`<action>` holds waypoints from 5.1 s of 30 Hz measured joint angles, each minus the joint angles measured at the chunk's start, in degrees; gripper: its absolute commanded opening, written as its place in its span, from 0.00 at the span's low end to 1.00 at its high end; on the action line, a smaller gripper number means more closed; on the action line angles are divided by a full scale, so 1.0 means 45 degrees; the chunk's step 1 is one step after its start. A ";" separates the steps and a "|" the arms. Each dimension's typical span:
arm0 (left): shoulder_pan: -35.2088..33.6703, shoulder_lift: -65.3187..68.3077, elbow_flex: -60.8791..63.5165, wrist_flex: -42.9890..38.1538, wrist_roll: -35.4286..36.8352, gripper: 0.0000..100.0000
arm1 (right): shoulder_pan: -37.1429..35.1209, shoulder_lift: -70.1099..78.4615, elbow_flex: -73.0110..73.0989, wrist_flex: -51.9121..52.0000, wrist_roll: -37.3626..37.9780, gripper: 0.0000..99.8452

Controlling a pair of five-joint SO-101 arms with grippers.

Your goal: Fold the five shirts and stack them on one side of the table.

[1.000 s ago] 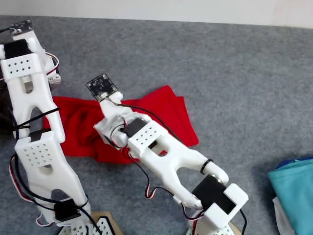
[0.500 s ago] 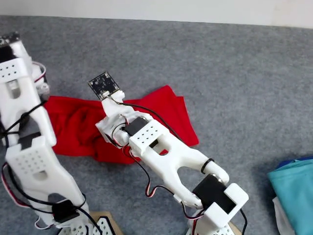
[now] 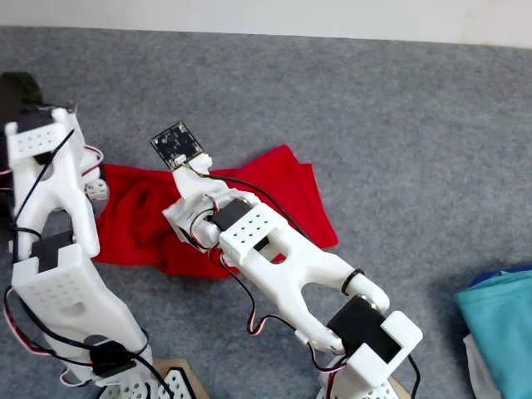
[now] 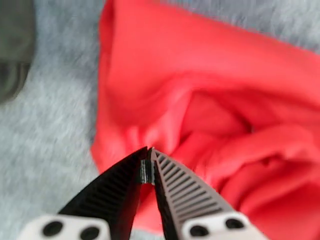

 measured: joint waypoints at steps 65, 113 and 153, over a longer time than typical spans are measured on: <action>0.0977 0.2344 -0.3966 0.0117 0.0723 0.01 | 0.0000 0.0000 0.0000 0.0410 0.0000 0.01; 0.0996 0.3712 -0.5685 -0.2540 0.1700 0.01 | -0.0078 0.0000 0.0000 0.0410 0.0000 0.01; -0.0156 0.2208 -0.5079 0.1993 -0.0801 0.16 | 0.0000 0.1602 -0.3985 0.2852 0.1700 0.22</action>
